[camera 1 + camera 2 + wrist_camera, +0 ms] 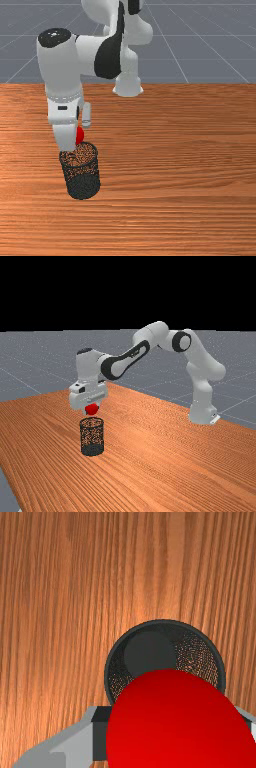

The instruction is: Put the ball into the container

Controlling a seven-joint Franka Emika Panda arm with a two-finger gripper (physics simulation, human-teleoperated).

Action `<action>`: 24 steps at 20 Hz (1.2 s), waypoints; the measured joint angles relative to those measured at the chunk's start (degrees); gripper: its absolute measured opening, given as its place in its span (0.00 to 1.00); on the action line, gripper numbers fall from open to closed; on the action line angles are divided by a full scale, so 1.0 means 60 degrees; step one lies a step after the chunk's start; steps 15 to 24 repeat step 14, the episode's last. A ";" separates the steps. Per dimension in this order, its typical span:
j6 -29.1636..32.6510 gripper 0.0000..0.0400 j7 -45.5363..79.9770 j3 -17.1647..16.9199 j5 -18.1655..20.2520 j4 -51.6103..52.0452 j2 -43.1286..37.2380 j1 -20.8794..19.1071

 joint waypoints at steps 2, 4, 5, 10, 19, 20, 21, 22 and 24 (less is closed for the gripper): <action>0.0158 0.70 0.0007 -0.0023 0.0000 -0.0074 0.0072 -0.0043; 0.0092 0.70 0.0022 -0.0034 -0.0019 0.0102 0.0338 -0.0038; 0.0068 0.70 0.0028 -0.0038 -0.0026 0.0177 0.0460 -0.0035; 0.0261 0.70 0.0054 -0.0036 -0.0032 0.0206 0.0813 -0.0021; 0.1050 0.80 0.0022 -0.0014 0.0009 -0.0308 0.0547 -0.0026; 0.1050 0.80 0.0022 -0.0014 0.0009 -0.0308 0.0547 -0.0026; 0.1050 0.80 0.0022 -0.0014 0.0009 -0.0308 0.0547 -0.0026; 0.1050 0.80 0.0022 -0.0014 0.0009 -0.0308 0.0547 -0.0026; 0.1050 0.80 0.0022 -0.0014 0.0009 -0.0308 0.0547 -0.0026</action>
